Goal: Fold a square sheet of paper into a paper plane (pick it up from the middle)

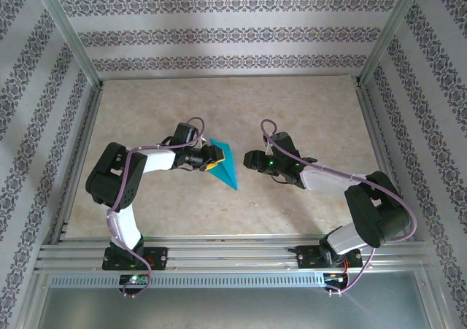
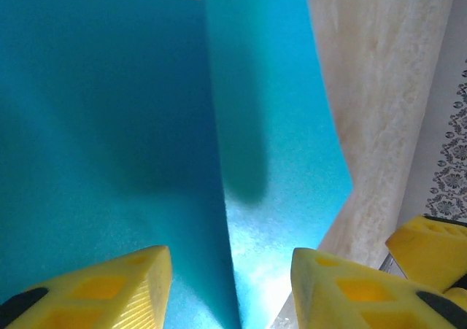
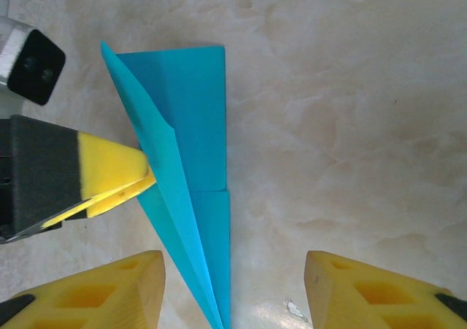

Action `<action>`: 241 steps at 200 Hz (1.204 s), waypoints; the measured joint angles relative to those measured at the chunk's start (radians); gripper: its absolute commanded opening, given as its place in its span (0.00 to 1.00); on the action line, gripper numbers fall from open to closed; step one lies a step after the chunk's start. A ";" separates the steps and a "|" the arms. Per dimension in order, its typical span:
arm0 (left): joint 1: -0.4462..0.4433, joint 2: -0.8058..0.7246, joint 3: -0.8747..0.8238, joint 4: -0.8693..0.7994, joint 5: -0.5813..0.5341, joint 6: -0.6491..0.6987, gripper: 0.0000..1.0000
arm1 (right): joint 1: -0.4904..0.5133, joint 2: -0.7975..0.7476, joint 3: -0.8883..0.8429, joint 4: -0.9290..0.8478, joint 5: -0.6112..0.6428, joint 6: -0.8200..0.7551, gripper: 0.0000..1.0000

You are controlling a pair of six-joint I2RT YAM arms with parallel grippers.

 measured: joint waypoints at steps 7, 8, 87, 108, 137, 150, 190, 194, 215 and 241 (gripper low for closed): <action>0.000 0.007 0.000 0.012 0.005 -0.001 0.44 | 0.000 0.000 0.000 0.000 0.000 0.000 0.55; 0.000 0.007 0.000 0.013 0.006 -0.001 0.43 | 0.000 0.000 0.000 0.000 0.000 0.000 0.55; 0.000 0.074 -0.002 0.188 0.076 -0.016 0.30 | -0.007 -0.020 0.000 0.000 0.001 0.018 0.55; 0.000 0.078 -0.007 0.203 0.079 -0.020 0.24 | -0.007 -0.025 0.000 0.000 0.001 0.018 0.55; 0.000 0.078 -0.008 0.216 0.080 -0.018 0.15 | -0.007 -0.031 -0.001 0.000 0.002 0.018 0.58; 0.000 0.078 -0.008 0.216 0.077 -0.018 0.12 | -0.007 -0.039 -0.004 0.000 0.008 0.019 0.60; 0.000 0.042 0.006 0.120 0.038 0.016 0.07 | -0.021 -0.107 -0.035 -0.001 0.050 0.021 0.66; 0.000 0.031 0.015 0.089 0.029 0.026 0.07 | -0.024 -0.113 -0.036 -0.001 0.054 0.021 0.67; 0.000 -0.025 0.091 -0.101 -0.031 0.095 0.07 | -0.034 -0.142 -0.040 -0.001 0.075 0.019 0.69; 0.000 -0.081 0.252 -0.397 -0.158 0.203 0.08 | -0.054 -0.160 -0.040 -0.003 0.099 0.013 0.73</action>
